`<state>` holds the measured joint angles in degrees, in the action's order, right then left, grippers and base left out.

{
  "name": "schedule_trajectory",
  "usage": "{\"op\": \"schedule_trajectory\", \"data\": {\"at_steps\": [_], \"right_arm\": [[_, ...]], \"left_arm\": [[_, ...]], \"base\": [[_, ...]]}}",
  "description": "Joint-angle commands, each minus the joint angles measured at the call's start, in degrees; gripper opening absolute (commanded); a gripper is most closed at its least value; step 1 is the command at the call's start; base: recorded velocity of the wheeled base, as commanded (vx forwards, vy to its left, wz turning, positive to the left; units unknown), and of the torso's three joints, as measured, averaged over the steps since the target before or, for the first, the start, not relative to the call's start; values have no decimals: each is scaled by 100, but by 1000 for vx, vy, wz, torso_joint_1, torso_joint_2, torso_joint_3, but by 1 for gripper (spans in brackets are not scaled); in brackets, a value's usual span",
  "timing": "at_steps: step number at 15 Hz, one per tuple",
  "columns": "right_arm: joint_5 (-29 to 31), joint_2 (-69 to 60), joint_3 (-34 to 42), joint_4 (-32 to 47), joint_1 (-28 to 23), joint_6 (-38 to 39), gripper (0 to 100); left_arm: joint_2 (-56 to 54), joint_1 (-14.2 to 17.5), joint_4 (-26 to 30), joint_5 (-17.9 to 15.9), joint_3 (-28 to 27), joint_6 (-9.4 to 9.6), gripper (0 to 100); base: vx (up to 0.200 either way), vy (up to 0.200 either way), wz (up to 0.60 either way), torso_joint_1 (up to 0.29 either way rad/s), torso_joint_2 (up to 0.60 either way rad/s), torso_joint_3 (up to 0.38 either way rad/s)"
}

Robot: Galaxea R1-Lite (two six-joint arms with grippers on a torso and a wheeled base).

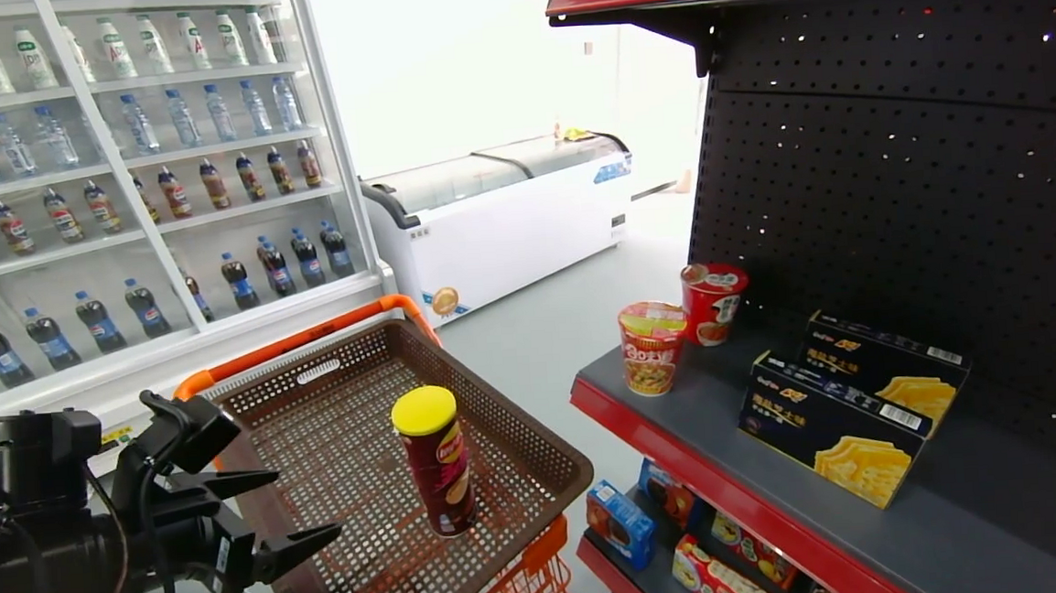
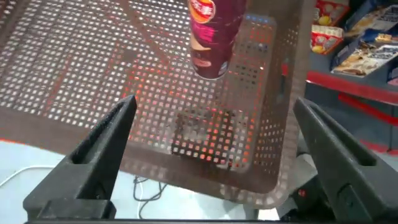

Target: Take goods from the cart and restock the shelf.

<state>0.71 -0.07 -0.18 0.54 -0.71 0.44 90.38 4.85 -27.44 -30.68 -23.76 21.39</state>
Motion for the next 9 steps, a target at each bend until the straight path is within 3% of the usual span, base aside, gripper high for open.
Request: {"op": "schedule_trajectory", "data": {"at_steps": [1,9], "right_arm": [[0,7,1,-1,0,0,100],[0,7,1,-1,0,0,100]], "left_arm": [[278,-142,-165,1,-6,-4,100],[1289,-309,-1123,10,-322,-4,100]], "base": [[0,0,0,0,0,0],[0,0,0,0,0,0]]}}
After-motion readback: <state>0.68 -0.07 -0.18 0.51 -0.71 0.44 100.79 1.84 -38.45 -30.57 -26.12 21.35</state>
